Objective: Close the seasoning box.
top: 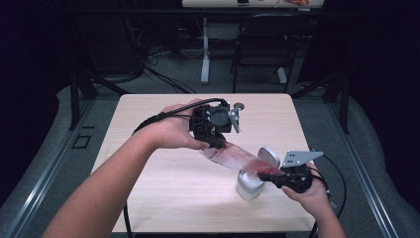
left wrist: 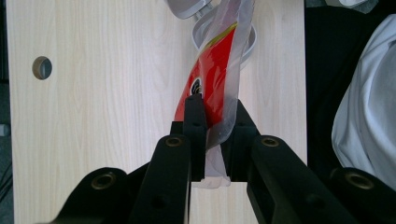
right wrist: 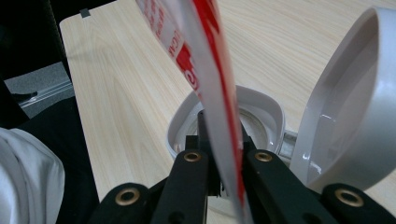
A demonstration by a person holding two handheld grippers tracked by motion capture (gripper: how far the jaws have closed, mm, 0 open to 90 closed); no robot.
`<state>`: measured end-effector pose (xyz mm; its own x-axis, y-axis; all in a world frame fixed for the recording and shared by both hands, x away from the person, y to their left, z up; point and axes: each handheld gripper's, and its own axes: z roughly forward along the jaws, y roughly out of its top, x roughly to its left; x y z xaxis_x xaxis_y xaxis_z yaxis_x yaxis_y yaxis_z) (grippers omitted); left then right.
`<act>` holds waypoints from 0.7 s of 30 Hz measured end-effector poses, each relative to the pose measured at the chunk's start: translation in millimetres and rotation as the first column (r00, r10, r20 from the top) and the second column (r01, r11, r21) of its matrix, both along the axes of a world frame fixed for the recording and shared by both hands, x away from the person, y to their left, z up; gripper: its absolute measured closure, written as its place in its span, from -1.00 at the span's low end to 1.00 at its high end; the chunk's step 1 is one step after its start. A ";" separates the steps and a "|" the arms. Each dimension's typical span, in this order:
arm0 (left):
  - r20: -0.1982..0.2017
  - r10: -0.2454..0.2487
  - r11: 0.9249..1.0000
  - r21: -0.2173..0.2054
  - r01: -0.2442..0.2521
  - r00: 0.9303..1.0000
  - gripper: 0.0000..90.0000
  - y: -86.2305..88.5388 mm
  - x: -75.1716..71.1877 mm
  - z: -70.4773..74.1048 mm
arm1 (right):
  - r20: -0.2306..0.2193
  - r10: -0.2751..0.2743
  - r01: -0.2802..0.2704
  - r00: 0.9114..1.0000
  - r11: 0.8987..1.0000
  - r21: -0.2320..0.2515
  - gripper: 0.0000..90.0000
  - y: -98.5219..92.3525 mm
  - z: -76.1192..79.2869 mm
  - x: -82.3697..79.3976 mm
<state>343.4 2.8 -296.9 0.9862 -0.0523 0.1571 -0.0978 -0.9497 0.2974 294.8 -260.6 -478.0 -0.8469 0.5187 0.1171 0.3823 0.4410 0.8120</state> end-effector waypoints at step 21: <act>0.015 -0.009 1.000 0.006 0.008 1.000 0.82 -2.8 -3.6 7.2 | 0.005 0.007 -0.007 1.000 1.000 0.013 0.99 -0.9 3.4 -2.0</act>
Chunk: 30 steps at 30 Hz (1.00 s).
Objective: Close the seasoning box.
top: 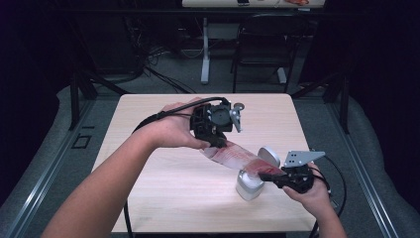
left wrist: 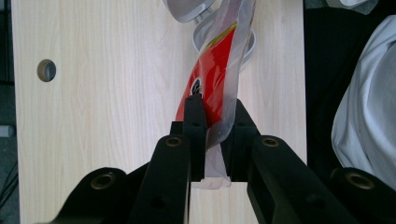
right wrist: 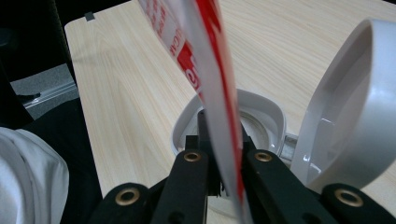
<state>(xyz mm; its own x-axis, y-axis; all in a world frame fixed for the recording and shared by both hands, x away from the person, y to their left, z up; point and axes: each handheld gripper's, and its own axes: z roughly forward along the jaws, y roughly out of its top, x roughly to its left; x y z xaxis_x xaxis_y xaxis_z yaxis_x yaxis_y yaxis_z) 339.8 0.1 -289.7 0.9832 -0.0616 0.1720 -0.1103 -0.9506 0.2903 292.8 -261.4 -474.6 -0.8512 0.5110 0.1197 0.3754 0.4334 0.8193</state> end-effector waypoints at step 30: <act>-0.008 0.004 1.000 -0.026 -0.004 1.000 0.82 9.6 -0.5 -2.7 | 0.015 -0.009 0.009 1.000 1.000 -0.007 0.99 1.3 3.1 -1.1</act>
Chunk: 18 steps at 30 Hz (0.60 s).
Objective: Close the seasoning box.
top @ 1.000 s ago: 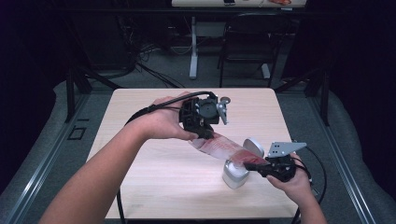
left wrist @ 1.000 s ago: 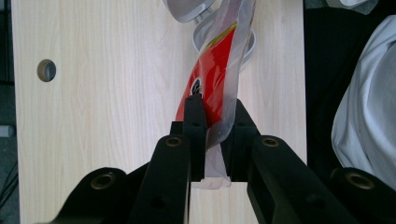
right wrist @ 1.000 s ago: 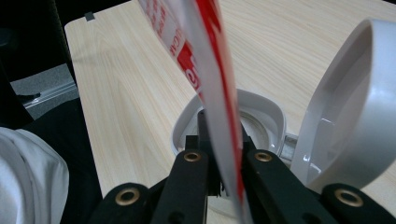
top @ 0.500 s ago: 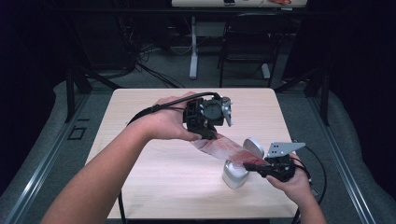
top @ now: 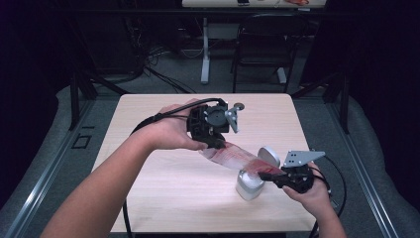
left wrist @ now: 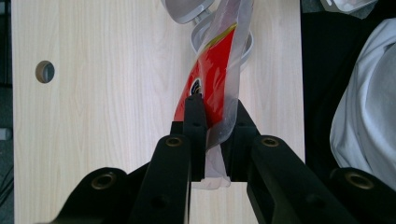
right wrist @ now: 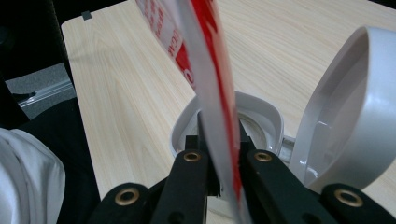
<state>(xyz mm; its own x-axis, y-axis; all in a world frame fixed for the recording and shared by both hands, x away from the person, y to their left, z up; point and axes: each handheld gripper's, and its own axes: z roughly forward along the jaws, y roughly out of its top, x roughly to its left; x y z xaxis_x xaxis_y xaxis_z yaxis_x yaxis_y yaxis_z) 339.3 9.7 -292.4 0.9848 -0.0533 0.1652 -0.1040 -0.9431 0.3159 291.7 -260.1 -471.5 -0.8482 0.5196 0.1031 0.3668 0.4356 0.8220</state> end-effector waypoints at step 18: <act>-0.036 0.037 0.998 -0.048 -0.039 0.999 0.82 26.7 6.5 -13.1 | 0.023 -0.003 0.002 1.000 1.000 0.026 0.99 3.9 4.9 -1.0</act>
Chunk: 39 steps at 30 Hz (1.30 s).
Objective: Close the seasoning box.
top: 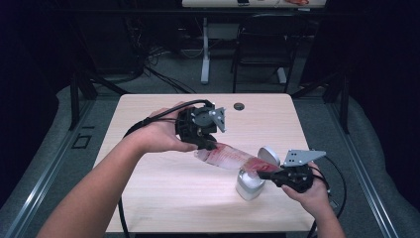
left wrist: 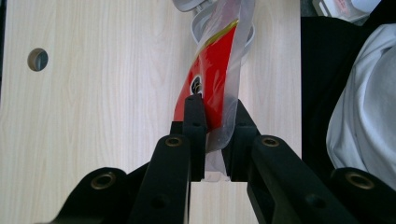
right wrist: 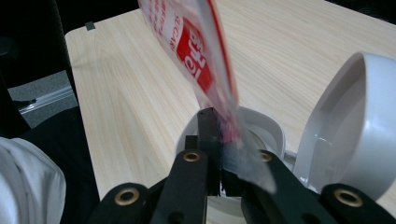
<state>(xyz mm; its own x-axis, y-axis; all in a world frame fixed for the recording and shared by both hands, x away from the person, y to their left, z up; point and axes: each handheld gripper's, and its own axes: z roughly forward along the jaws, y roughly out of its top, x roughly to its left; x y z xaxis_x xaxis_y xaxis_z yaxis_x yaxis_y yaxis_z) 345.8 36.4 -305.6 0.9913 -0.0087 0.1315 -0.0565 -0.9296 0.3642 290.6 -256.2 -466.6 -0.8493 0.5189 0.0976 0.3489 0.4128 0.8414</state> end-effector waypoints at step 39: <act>-0.063 0.059 0.998 -0.005 -0.059 0.996 0.79 31.8 8.3 -44.7 | 0.030 -0.018 0.017 0.999 0.999 0.027 1.00 4.4 3.9 1.1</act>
<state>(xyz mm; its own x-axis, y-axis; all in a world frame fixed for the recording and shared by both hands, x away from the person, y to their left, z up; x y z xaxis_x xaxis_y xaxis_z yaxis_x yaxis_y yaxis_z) 354.1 68.2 -350.3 0.9963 0.0508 0.0691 0.0215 -0.9282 0.3714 291.8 -251.8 -462.7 -0.8427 0.5313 0.0865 0.3305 0.3838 0.8623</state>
